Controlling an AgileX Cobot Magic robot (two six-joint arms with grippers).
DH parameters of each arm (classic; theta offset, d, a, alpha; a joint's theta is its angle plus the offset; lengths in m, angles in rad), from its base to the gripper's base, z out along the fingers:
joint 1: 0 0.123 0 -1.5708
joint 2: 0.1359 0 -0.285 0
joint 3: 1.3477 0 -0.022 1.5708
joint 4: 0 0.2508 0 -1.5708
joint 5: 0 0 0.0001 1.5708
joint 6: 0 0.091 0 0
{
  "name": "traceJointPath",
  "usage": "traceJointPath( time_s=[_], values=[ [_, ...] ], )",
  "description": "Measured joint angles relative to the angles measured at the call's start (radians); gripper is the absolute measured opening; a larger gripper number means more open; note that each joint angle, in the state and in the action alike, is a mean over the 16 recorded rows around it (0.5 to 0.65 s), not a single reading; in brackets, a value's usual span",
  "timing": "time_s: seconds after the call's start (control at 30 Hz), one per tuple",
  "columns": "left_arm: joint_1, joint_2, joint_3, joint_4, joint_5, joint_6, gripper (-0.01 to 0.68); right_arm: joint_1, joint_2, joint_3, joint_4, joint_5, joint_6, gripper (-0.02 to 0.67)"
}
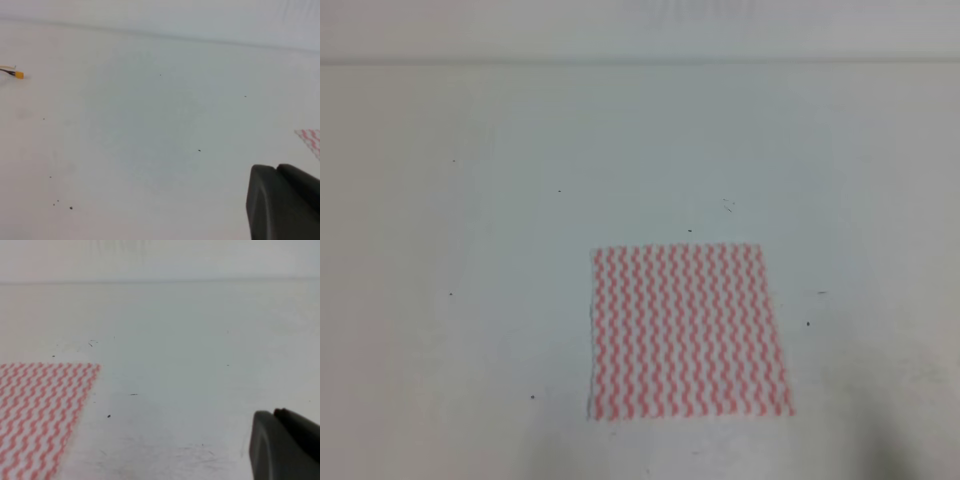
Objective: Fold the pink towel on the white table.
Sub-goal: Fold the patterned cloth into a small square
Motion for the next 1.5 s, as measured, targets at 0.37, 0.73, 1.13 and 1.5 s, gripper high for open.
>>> traceJointPath(
  time_s=[0.37,0.73,1.13,1.5],
  values=[
    [0.000,0.000,0.000,-0.031,-0.051,-0.013,-0.005,0.000,0.000,-0.002,0.114,-0.016,0.000,-0.018],
    [0.000,-0.005,0.005,-0.301,-0.200,-0.090,-0.004,0.000,0.000,-0.002,0.492,-0.123,0.000,-0.018],
    [0.000,0.008,-0.015,-0.486,-0.252,-0.133,-0.005,0.000,0.001,-0.006,0.773,-0.156,-0.001,-0.018],
    [-0.001,0.190,-0.172,-0.455,-0.084,-0.086,-0.006,0.000,0.118,-0.126,0.648,-0.022,-0.003,-0.018]
  ],
)
